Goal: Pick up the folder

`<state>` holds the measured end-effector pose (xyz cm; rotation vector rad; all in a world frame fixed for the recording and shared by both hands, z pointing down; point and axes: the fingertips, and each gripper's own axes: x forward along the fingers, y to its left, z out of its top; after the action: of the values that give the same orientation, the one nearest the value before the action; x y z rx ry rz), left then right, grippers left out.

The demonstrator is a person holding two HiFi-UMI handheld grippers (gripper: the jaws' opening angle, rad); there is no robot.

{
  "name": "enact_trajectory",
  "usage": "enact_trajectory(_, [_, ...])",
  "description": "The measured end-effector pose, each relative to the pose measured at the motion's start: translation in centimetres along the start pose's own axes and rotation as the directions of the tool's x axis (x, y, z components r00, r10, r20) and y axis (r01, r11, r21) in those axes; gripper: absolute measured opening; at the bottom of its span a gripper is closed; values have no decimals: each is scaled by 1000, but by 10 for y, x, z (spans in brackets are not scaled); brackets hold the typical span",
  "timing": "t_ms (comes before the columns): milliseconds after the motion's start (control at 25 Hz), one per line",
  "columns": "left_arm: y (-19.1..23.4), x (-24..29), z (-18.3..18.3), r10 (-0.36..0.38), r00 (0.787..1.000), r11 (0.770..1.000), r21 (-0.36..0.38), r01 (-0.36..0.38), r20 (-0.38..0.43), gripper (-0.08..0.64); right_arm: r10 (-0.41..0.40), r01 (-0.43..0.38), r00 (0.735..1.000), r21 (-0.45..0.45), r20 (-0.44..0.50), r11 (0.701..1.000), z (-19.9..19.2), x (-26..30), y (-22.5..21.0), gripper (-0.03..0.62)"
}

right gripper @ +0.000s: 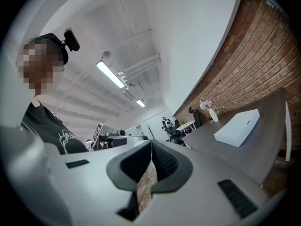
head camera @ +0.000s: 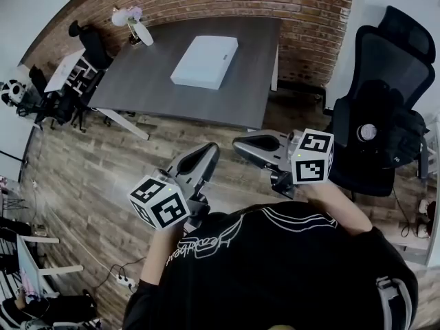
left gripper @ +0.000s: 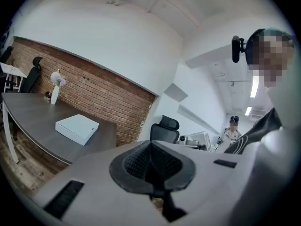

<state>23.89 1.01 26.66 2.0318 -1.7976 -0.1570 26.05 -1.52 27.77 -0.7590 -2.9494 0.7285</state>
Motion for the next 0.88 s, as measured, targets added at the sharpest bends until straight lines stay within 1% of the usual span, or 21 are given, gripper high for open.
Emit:
enact_trajectory(240, [21,7,-5,-6,1000,1000,-18,6,-9,6,-1,0,1000,43,14,999,1,9,-25,-4])
enact_trajectory(400, [49,7,-7,-22,1000,999,-49,21,-11,6,-19,19,1000,66,-10,998,-7,28,-45,-3])
enact_trajectory(520, [77,13,-3,-45,999,996,-81,44,-7,6,-46,48,999,85,-20,995,-10,44,-68,-3])
enact_trajectory(640, [108,25,6,-74,997,994,-84,73,-16,6,-82,83,997,100,-11,992,-5,62,-97,-4])
enact_trajectory(880, [196,42,35,-121,992,986,-121,114,-46,6,-170,168,985,142,8,976,12,115,-164,-3])
